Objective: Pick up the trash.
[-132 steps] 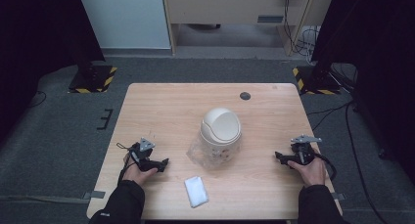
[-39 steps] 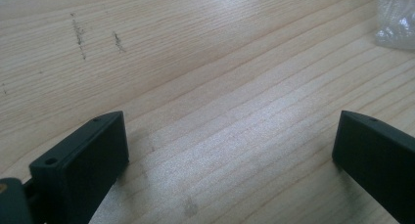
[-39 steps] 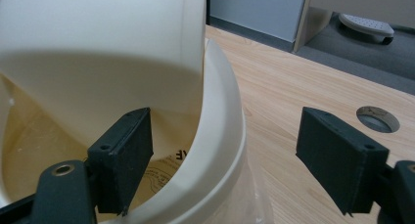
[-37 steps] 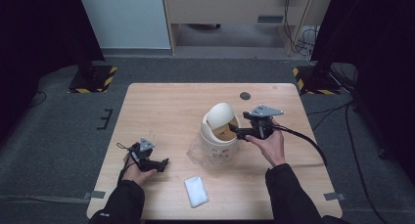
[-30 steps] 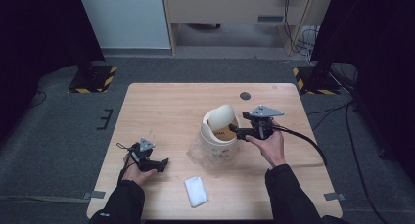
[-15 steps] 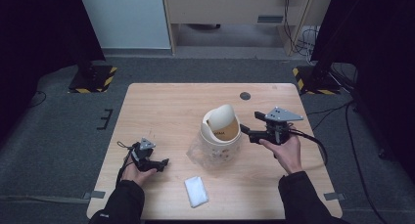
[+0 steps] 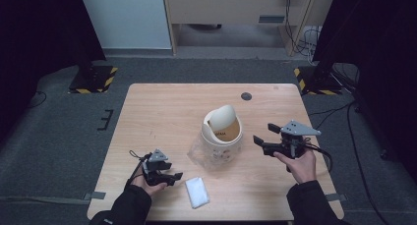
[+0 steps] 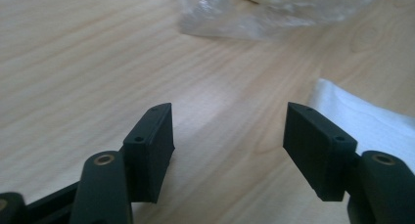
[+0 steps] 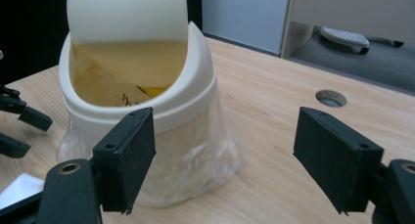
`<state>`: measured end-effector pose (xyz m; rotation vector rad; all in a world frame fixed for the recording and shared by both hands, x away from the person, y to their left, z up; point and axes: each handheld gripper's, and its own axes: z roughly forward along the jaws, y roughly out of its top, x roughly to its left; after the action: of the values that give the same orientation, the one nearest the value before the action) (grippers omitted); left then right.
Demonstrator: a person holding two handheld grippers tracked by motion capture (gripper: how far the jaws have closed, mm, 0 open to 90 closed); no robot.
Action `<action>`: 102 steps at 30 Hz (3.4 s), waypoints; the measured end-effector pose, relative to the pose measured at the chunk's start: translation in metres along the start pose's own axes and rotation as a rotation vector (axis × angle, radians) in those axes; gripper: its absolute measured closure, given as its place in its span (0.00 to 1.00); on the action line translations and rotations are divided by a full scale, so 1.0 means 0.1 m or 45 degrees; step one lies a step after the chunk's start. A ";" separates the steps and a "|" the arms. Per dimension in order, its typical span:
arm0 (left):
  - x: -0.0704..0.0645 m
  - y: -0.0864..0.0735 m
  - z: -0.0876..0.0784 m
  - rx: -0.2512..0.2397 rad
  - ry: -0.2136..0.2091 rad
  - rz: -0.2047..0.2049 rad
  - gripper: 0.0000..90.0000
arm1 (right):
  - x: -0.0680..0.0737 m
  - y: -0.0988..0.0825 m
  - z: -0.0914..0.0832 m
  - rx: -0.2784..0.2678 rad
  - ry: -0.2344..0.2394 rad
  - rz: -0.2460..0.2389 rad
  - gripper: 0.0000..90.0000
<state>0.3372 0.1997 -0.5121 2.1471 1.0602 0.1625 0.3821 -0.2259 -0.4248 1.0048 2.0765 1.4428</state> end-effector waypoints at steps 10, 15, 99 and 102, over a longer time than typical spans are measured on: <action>-0.18 -0.01 0.08 0.066 -0.085 -0.011 0.49 | -0.06 -0.19 -0.05 0.051 -0.022 0.020 0.26; -0.26 0.02 0.13 0.087 -0.092 0.020 0.57 | -0.06 -0.22 -0.04 0.066 -0.026 0.020 0.26; -1.15 1.03 -0.77 -0.896 -0.206 0.538 0.97 | 0.03 0.38 -0.43 -0.349 0.234 0.090 0.32; -1.18 1.07 -0.74 -0.895 -0.220 0.544 0.97 | 0.09 0.42 -0.43 -0.357 0.266 0.078 0.32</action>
<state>0.2987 0.1118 -0.3655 1.6632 0.3448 0.4639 0.3608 -0.2376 -0.3698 0.8425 1.9201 1.8787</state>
